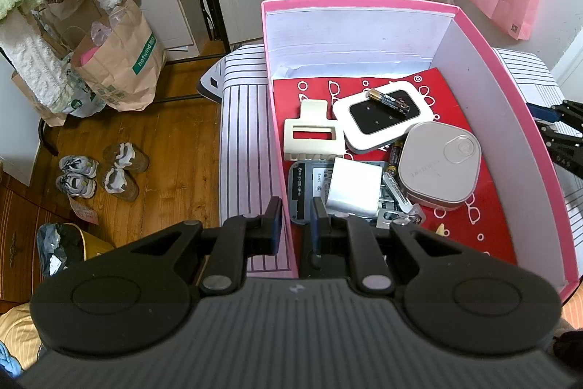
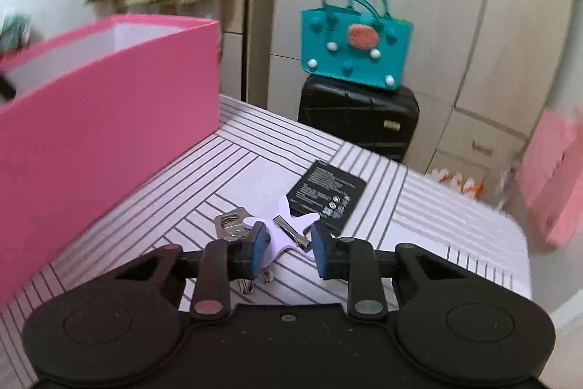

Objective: Organize rigid objects
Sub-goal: 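Grasp the lilac star toy on the table with the right gripper, then carry the lilac star into the pink box and release it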

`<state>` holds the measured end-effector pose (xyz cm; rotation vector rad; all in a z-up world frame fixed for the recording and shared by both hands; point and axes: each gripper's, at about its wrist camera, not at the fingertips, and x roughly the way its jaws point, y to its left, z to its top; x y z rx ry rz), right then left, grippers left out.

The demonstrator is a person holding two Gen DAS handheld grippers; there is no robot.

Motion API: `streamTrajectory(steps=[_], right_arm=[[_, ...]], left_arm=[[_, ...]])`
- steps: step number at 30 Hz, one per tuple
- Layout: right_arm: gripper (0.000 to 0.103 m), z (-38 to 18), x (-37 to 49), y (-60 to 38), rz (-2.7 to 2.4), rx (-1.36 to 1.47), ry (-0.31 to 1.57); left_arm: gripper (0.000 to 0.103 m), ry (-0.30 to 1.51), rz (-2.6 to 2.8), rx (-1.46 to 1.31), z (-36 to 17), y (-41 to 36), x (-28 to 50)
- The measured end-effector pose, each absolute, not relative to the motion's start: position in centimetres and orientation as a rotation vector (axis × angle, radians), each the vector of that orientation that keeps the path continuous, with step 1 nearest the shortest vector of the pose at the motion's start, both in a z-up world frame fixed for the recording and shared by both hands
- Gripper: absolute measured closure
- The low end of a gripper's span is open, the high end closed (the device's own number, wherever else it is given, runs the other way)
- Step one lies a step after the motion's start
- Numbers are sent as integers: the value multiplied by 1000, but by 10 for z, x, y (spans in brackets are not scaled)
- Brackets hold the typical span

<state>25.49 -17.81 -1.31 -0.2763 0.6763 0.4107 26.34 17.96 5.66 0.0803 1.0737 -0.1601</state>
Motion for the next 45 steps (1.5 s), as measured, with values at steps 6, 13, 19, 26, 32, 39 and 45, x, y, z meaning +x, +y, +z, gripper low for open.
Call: streamTrajectory(steps=[6, 13, 19, 26, 32, 39, 45], right_arm=[[68, -10, 256, -170, 432, -365, 696], [58, -11, 269, -172, 428, -339, 723], [67, -12, 271, -179, 421, -220, 740], [67, -3, 268, -194, 417, -43, 763], [67, 15, 259, -197, 465, 77, 766], [67, 63, 236, -172, 608, 121, 708], [67, 96, 225, -136, 742, 80, 677]], left_arm=[[89, 1074, -160, 82, 57, 179, 263], [89, 1071, -162, 80, 57, 180, 263], [88, 1074, -164, 79, 56, 181, 264], [88, 1070, -169, 86, 56, 180, 264], [88, 1062, -177, 95, 56, 179, 262], [88, 1058, -185, 101, 56, 179, 262], [88, 1054, -197, 96, 56, 181, 261]])
